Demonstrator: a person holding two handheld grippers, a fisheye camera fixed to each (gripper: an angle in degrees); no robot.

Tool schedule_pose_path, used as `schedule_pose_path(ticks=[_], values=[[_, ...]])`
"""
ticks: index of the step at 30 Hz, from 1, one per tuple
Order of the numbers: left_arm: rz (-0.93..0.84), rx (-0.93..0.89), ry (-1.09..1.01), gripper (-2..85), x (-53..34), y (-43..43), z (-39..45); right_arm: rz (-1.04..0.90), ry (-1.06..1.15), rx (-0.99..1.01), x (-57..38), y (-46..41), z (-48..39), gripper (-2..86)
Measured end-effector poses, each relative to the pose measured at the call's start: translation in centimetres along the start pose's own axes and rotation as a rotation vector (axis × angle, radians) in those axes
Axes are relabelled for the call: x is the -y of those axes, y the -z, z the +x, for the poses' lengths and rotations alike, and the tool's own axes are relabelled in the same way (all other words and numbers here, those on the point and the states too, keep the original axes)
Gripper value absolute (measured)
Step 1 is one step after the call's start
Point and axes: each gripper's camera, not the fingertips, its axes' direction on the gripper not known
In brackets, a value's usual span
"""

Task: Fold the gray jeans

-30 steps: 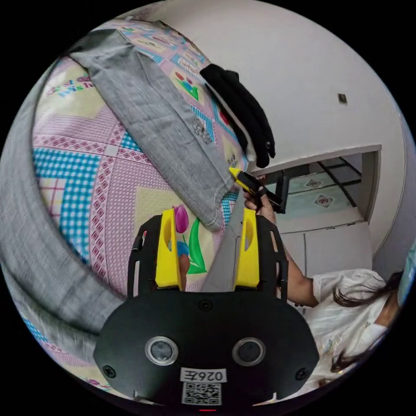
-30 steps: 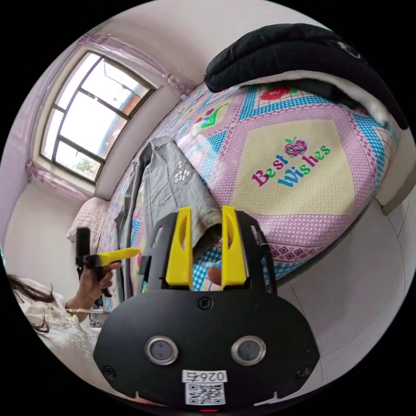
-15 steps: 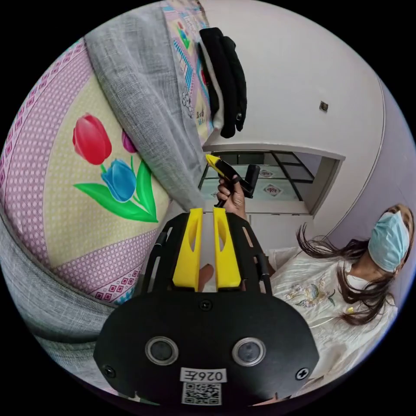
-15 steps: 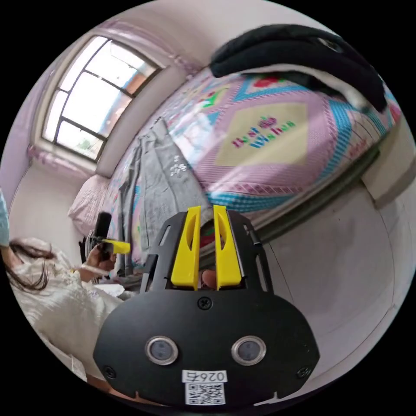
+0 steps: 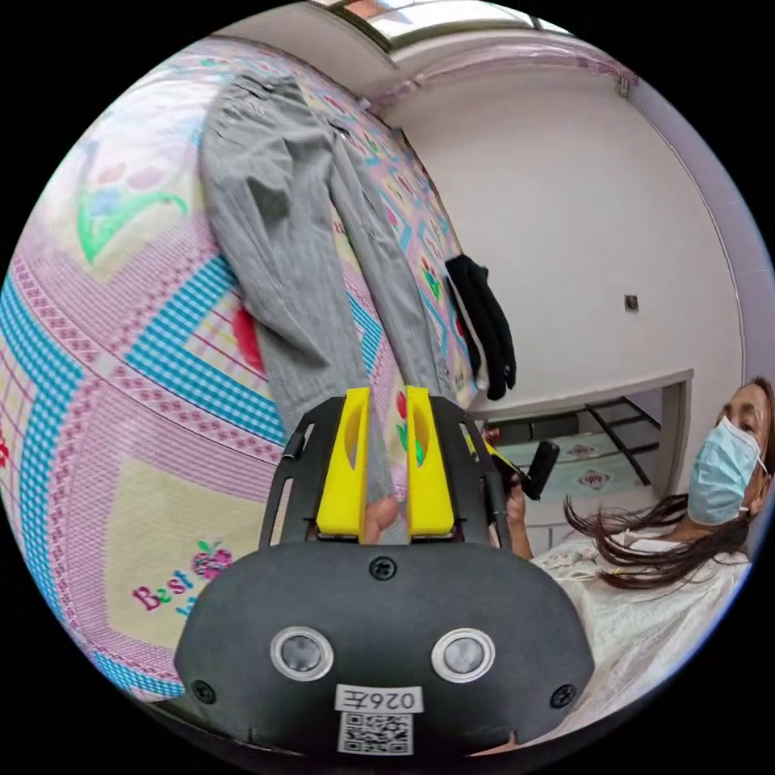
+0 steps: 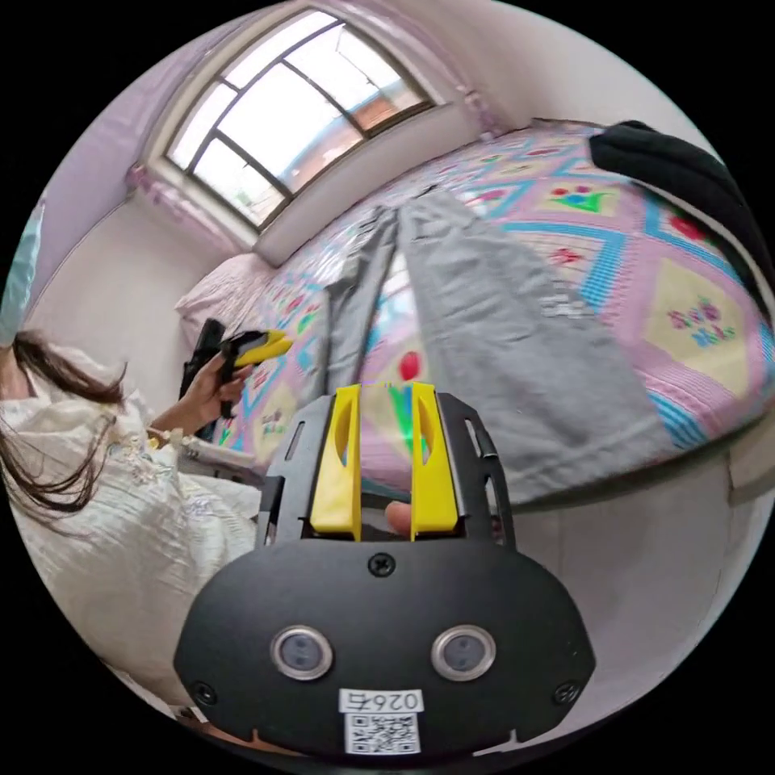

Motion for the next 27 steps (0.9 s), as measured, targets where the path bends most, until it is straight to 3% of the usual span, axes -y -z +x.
schedule_pose_path(ticks=[4, 8, 12, 17, 22, 27], values=[[0.05, 0.115, -0.012, 14.3, 2.3, 3.4, -0.9, -0.148, 0.122, 0.093, -0.5, -9.6, -6.3, 7.1], [0.042, 0.078, 0.01, 16.4, 3.8, 3.9, -2.3, -0.24, 0.167, -0.029, -2.5, -16.0, -9.6, 10.9], [-0.034, -0.059, 0.081, 15.7, 4.8, 3.2, -3.1, -0.306, 0.265, -0.028, -4.4, -18.8, -12.1, 1.0], [0.036, -0.044, 0.117, 15.8, 5.5, 5.7, -3.1, -0.352, 0.652, -0.086, -9.8, -20.0, -19.9, 3.5], [0.101, 0.045, 0.156, 17.5, 9.9, 8.2, -2.4, -0.408, 0.466, 0.032, -11.7, -21.1, -15.2, 10.0], [0.106, 0.118, 0.138, 19.5, 17.2, 8.2, -0.7, -0.327, 0.411, -0.033, -12.0, -21.3, -12.9, 15.4]])
